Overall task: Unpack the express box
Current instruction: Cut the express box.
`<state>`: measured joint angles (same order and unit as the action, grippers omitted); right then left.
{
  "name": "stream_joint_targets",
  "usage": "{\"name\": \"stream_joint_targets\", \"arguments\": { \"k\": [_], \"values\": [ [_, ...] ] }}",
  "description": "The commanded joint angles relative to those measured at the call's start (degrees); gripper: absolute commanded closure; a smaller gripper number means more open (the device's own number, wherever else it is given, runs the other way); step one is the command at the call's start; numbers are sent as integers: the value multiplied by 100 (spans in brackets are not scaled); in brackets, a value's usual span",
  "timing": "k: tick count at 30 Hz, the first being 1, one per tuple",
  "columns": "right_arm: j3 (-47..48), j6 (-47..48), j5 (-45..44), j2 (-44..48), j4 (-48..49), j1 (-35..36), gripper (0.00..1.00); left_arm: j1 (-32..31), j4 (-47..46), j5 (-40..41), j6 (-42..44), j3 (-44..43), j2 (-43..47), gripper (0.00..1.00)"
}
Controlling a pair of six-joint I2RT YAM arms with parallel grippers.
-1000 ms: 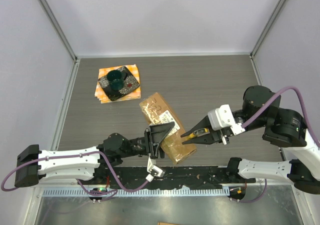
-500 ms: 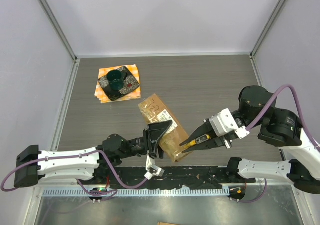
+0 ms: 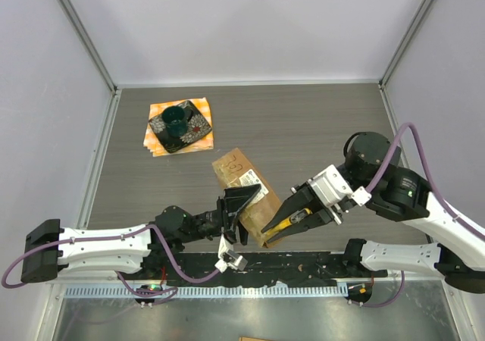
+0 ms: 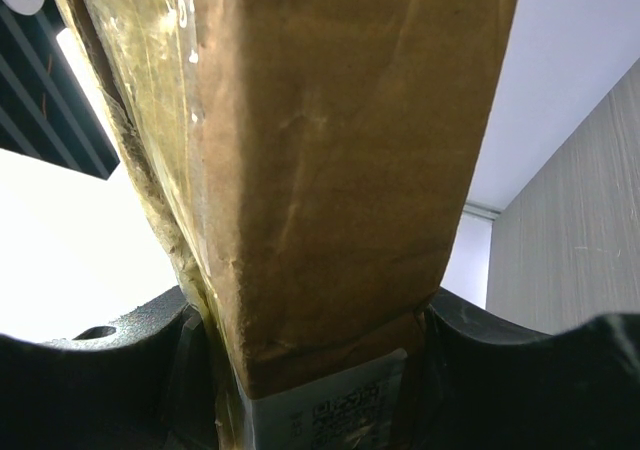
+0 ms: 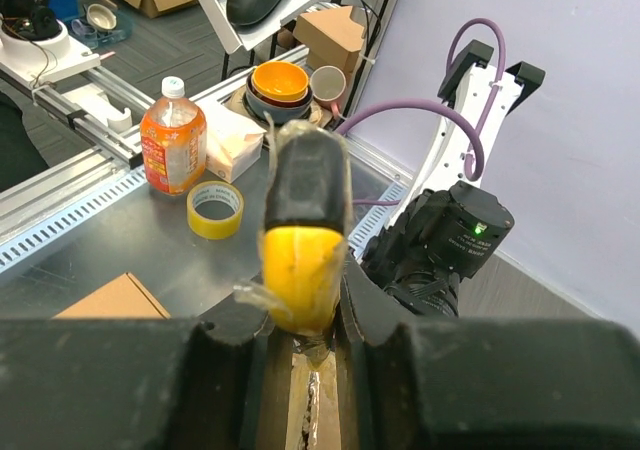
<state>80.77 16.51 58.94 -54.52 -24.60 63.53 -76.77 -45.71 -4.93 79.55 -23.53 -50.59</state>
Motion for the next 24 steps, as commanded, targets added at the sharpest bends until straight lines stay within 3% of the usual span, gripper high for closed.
{"name": "stream_joint_targets", "arguments": {
  "k": [1,24],
  "values": [
    [-158,-245,206,-41,763,19,99,-57,-790,80,-325,-64,67,50],
    [-448,-359,144,-164,957,134,99,-75,-755,62,-405,59,207,51]
  ]
}}
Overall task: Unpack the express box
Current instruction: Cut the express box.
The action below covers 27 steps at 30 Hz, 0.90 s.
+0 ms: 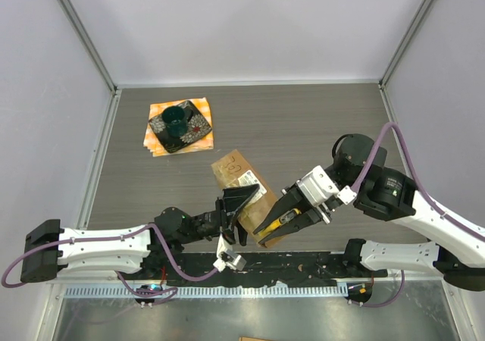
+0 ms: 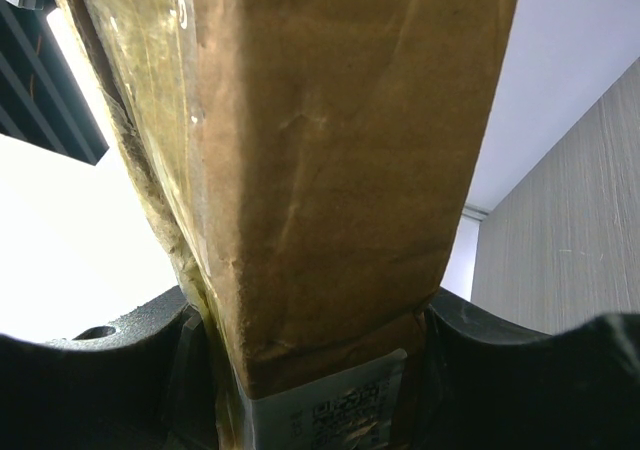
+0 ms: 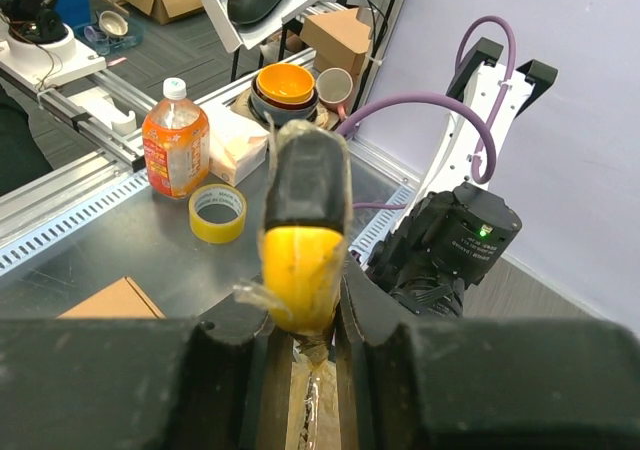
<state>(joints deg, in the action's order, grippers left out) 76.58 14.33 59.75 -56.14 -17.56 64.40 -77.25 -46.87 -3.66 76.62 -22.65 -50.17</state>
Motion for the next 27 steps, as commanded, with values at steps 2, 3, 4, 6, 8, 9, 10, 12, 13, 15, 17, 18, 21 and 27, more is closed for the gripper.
{"name": "stream_joint_targets", "arguments": {
  "k": [2,3,4,6,8,9,10,12,13,15,17,18,21,27],
  "values": [
    [-64,-141,29,-11,245,46,99,-27,-639,-91,-86,-11,174,51],
    [-73,-141,20,-2,244,55,99,-27,-639,-100,-77,-11,174,51],
    [-81,-141,20,-11,244,46,99,-18,-639,-100,-77,-11,174,51],
    [-90,-141,20,-11,236,55,99,-18,-630,-91,-68,-20,183,51],
    [-90,-158,2,-46,227,55,99,-27,-630,-82,-77,-20,192,51],
    [-108,-158,2,-46,218,55,99,-18,-621,-82,-68,-20,192,51],
    [-90,-176,2,-46,218,55,99,-27,-621,-73,-77,-28,201,51],
    [-99,-202,2,-38,209,55,99,-27,-612,-82,-68,-11,210,51],
    [-108,-202,-7,-20,209,55,99,-18,-613,-91,-59,7,210,51],
    [-108,-264,-7,-2,218,55,99,-27,-604,-100,-59,15,218,51],
    [-90,-325,11,15,271,55,99,-27,-613,-117,-51,24,218,52],
    [-108,-395,19,33,314,55,99,-27,-613,-117,-51,33,218,52],
    [-143,-518,19,138,455,55,99,-27,-604,-117,-25,33,201,52],
    [-213,-712,64,200,702,55,99,-27,-586,-161,11,42,201,51]
  ]
}}
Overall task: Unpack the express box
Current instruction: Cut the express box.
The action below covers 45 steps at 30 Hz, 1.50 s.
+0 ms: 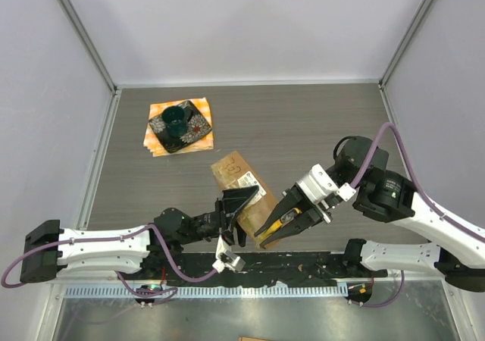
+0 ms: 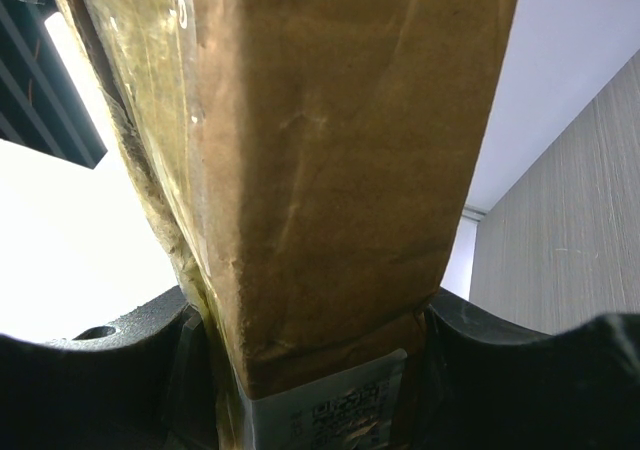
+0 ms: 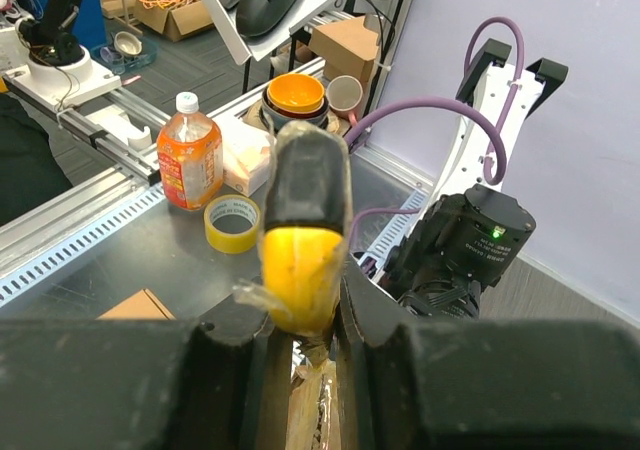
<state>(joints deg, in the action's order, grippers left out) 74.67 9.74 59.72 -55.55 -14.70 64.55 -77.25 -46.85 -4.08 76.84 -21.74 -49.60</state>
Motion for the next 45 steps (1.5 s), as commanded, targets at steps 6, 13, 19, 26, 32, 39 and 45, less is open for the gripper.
{"name": "stream_joint_targets", "arguments": {
  "k": [6,13,19,26,32,39,45],
  "values": [
    [-155,-280,13,132,485,40,99,-27,-571,-128,24,-68,144,52],
    [-208,-200,-5,106,494,40,99,-18,-562,-155,51,-41,170,52],
    [-155,-148,4,79,494,40,99,-18,-544,-164,68,-24,205,52],
    [-120,-33,-22,44,389,40,99,-27,-536,-181,95,20,223,52],
    [-58,11,13,0,362,40,99,-27,-527,-181,103,12,223,52],
    [-181,2,4,9,459,40,99,-27,-501,-199,103,20,232,51],
    [-155,230,-66,-17,213,48,99,-27,-501,-181,103,12,258,52]
  ]
}}
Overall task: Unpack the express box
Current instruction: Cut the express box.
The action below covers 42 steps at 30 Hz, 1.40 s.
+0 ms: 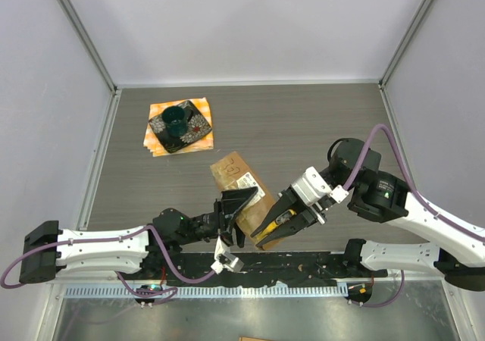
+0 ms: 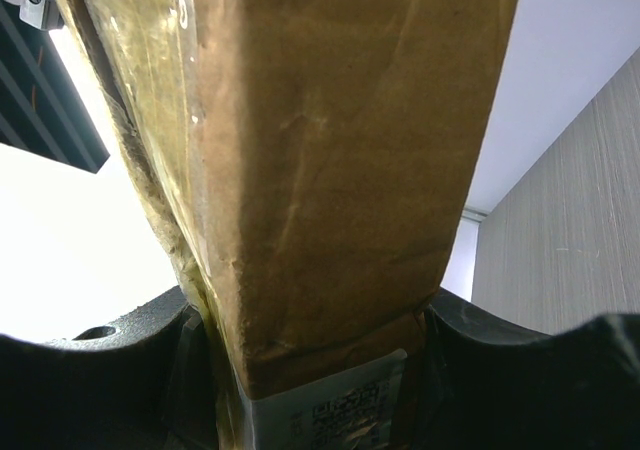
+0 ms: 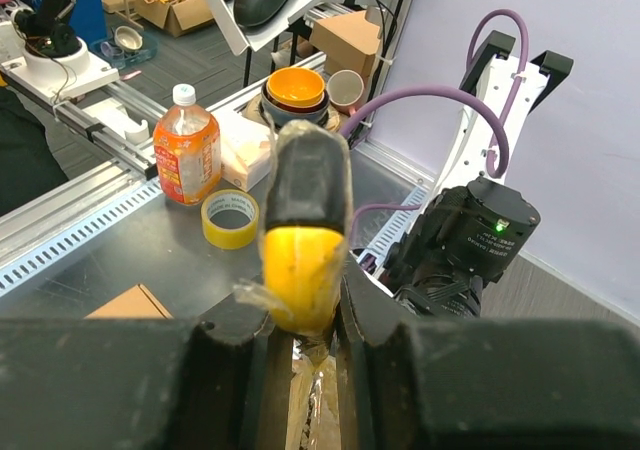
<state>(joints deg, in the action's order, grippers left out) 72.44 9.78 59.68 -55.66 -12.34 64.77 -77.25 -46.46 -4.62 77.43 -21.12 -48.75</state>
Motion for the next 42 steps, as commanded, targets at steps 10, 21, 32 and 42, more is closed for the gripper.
{"name": "stream_joint_targets", "arguments": {
  "k": [10,21,32,42],
  "values": [
    [138,761,-272,-191,-699,18,99,-27,-540,-188,71,-32,226,52],
    [192,1132,-835,-139,-1745,18,99,-27,-601,-276,62,-50,384,52],
    [-204,762,-1099,222,-1728,18,99,-27,-689,-504,106,-199,604,70],
    [23,587,-1196,64,-2158,18,99,-35,-733,-575,71,-278,612,72]
  ]
}}
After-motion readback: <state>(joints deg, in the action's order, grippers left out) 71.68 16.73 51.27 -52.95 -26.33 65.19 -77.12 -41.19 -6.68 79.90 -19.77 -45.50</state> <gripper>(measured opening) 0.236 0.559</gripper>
